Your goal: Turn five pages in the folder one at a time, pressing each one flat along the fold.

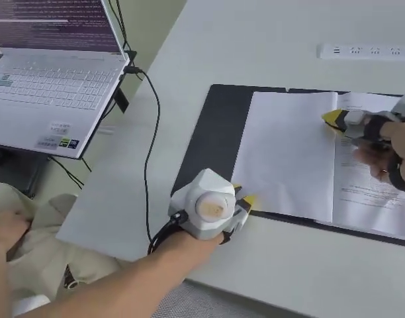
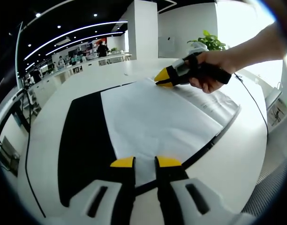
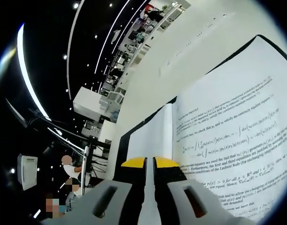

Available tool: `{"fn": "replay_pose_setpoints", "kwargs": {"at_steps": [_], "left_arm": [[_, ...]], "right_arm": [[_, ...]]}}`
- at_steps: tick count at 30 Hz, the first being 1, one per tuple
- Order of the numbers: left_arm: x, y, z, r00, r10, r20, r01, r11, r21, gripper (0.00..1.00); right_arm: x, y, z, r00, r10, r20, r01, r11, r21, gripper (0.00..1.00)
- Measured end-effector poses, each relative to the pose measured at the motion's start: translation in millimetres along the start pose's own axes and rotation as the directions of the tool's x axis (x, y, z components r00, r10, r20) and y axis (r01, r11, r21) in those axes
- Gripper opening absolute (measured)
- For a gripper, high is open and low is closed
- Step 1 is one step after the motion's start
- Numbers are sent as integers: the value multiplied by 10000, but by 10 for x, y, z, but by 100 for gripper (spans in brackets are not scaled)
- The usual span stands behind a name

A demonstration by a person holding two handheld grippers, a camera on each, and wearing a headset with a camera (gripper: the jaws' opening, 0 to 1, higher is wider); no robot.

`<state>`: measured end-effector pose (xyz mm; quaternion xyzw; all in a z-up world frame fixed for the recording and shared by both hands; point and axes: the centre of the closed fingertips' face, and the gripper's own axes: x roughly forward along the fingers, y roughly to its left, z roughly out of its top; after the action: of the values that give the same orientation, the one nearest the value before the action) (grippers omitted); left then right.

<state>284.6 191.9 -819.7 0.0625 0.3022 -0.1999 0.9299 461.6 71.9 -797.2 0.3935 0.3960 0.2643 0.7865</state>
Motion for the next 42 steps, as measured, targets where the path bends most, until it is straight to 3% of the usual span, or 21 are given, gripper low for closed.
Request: {"fn": "replay_pose_setpoints", "kwargs": {"at_steps": [4, 10, 14, 24, 35, 42], "left_arm": [[4, -2, -2, 10000, 6, 23, -6, 10000, -1, 15], [3, -9, -4, 10000, 29, 53, -29, 10000, 1, 15], [-2, -14, -4, 10000, 32, 63, -32, 10000, -13, 15], [-3, -15, -8, 9999, 88, 77, -88, 9999, -60, 15], [-9, -12, -9, 9999, 87, 75, -87, 9999, -72, 15], [-6, -3, -17, 9999, 85, 61, -85, 9999, -66, 15]], "right_arm": [[44, -78, 111, 9997, -143, 207, 135, 9992, 383, 0], [132, -155, 300, 9968, -33, 799, -65, 9925, 1219, 0], [223, -209, 468, 9908, -25, 1355, -249, 9793, 2008, 0], [341, -272, 711, 9782, -211, 2068, -356, 9631, 2666, 0], [356, -230, 671, 9839, -133, 1785, -314, 9690, 2449, 0], [315, -198, 556, 9919, 77, 1268, -364, 9735, 2259, 0]]}}
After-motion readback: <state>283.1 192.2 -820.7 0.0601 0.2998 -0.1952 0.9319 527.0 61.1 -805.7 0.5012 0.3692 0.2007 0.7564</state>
